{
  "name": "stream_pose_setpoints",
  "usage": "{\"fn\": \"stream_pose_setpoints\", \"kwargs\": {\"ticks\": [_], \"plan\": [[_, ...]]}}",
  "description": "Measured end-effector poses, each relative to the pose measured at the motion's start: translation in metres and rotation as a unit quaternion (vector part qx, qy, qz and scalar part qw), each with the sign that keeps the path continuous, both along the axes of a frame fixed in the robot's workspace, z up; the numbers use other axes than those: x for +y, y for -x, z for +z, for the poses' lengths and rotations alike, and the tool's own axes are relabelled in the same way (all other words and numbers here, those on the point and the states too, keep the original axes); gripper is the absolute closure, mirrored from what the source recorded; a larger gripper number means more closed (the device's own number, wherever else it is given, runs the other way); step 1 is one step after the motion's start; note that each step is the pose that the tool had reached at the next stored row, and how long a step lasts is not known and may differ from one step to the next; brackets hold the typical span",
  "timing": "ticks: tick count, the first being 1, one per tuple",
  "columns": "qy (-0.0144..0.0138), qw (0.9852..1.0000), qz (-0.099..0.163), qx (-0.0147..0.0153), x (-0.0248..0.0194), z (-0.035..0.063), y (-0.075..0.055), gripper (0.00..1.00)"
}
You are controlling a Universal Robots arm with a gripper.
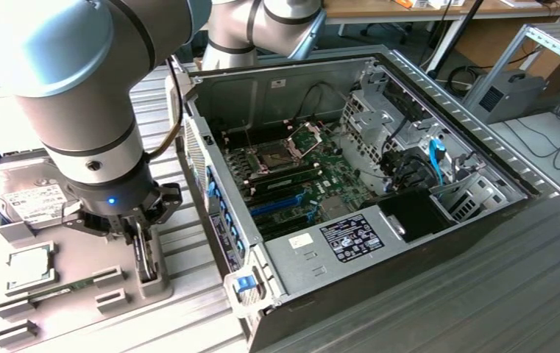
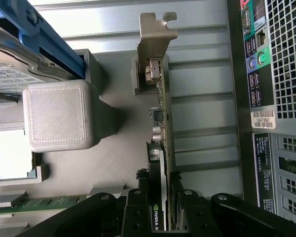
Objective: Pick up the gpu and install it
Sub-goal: 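Pick up the gpu and move the gpu toward the slot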
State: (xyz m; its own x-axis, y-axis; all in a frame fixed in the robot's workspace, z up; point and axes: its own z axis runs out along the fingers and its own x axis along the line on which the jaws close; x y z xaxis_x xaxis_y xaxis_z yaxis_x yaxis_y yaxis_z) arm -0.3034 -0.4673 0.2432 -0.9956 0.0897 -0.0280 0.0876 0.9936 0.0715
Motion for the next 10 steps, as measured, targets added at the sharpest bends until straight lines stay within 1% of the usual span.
{"fn": "stream_pose_setpoints", "kwargs": {"ticks": [10], "plan": [[0.0, 1.0, 0.001, -0.0001, 0.0, 0.0, 0.0, 0.73]]}}
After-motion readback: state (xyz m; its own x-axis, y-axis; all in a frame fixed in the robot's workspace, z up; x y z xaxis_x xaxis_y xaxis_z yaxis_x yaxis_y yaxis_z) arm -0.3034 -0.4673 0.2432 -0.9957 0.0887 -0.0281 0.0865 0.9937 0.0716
